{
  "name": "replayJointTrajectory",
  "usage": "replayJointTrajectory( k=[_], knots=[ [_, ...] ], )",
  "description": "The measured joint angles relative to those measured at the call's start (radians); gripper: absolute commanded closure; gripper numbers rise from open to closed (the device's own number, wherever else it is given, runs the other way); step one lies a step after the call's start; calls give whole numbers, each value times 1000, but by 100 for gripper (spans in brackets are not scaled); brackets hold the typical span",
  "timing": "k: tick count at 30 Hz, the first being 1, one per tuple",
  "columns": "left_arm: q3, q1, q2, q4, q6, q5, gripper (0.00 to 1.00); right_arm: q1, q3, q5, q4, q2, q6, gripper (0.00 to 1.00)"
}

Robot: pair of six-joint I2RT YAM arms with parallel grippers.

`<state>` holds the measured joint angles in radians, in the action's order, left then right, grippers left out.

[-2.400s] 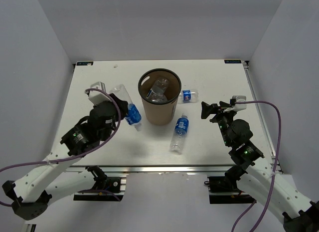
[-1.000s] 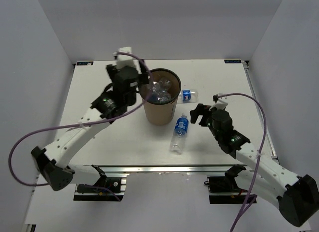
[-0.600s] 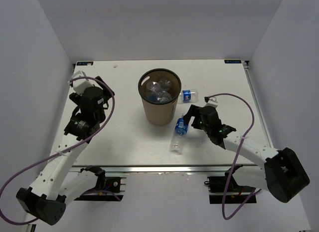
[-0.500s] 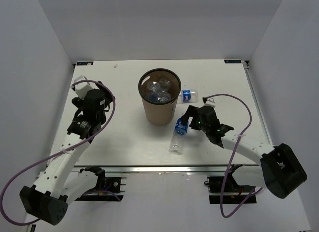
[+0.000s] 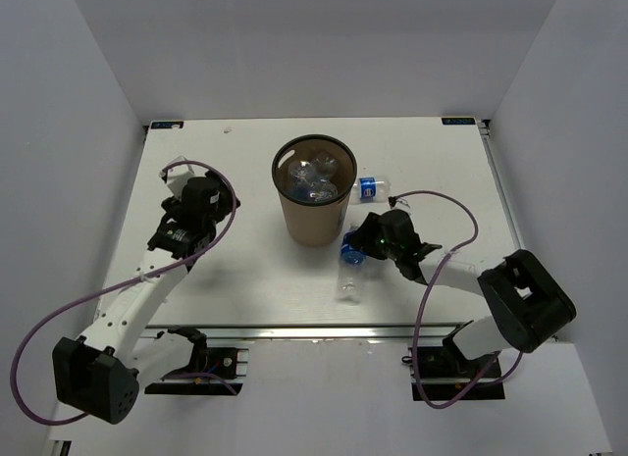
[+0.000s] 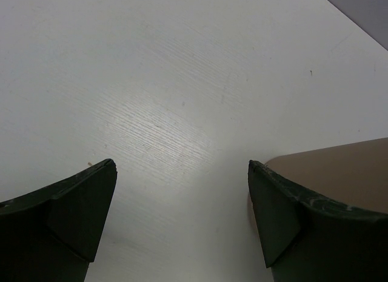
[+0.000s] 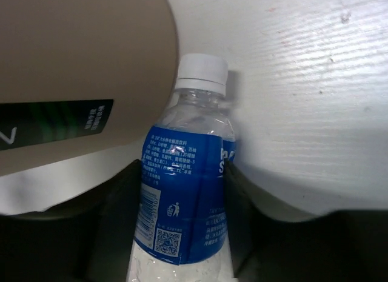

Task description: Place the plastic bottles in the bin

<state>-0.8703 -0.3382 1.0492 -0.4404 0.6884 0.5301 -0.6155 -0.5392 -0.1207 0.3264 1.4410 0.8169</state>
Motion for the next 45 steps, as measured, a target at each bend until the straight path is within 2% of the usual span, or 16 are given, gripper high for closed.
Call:
replayJointTrajectory(
  k=[5, 9, 14, 19, 23, 26, 30, 37, 45],
  knots=[
    [0, 3, -14, -1, 1, 0, 2, -1, 30, -4, 31, -41, 3, 85],
    [0, 3, -41, -1, 1, 0, 2, -1, 46, -65, -5, -186, -24, 84],
    [1, 3, -64, 0, 0, 0, 2, -1, 27, -212, -58, -424, -109, 83],
    [7, 5, -58, 0, -3, 0, 2, -1, -142, -330, -32, -504, -294, 82],
    [10, 9, -54, 0, -6, -1, 2, -1, -378, -307, 95, -413, -479, 79],
    [13, 9, -54, 0, -8, -6, 2, -1, -566, -244, 193, -272, -594, 79],
    [13, 9, -54, 0, -10, -7, 2, -1, -691, -154, 306, -105, -696, 79],
    [13, 10, -54, 8, -12, -10, 2, -14, -679, 78, 493, 115, -838, 75],
    [13, 10, -23, 7, -11, -20, 2, -23, -465, 243, 867, 198, -911, 70]
  ],
)
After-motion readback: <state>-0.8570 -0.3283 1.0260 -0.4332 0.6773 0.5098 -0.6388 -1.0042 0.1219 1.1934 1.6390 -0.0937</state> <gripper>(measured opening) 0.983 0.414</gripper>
